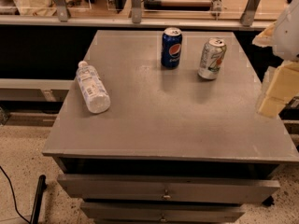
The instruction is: Pick blue plastic bottle
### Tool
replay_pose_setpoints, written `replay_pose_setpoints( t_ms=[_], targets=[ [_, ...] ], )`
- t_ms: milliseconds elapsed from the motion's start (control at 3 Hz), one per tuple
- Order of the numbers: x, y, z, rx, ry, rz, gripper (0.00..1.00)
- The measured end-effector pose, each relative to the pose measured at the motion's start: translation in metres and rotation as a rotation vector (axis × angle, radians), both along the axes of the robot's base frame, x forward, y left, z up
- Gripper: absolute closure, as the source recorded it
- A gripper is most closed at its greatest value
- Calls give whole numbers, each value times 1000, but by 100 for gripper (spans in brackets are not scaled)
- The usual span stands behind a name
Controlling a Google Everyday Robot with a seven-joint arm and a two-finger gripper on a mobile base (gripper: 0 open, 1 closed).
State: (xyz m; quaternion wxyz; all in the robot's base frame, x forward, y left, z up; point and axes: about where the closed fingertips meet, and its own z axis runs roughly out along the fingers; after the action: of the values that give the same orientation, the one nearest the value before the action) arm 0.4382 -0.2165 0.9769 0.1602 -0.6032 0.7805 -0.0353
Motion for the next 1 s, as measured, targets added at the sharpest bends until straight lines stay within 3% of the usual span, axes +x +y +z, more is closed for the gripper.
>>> replay_pose_setpoints(
  t_ms=[333, 667, 1000],
  targets=[
    [2, 2, 1, 1, -2, -1, 0],
    [19, 24, -3, 11, 13, 25, 0],
    [46, 59, -8, 57, 41, 68, 0]
  ],
)
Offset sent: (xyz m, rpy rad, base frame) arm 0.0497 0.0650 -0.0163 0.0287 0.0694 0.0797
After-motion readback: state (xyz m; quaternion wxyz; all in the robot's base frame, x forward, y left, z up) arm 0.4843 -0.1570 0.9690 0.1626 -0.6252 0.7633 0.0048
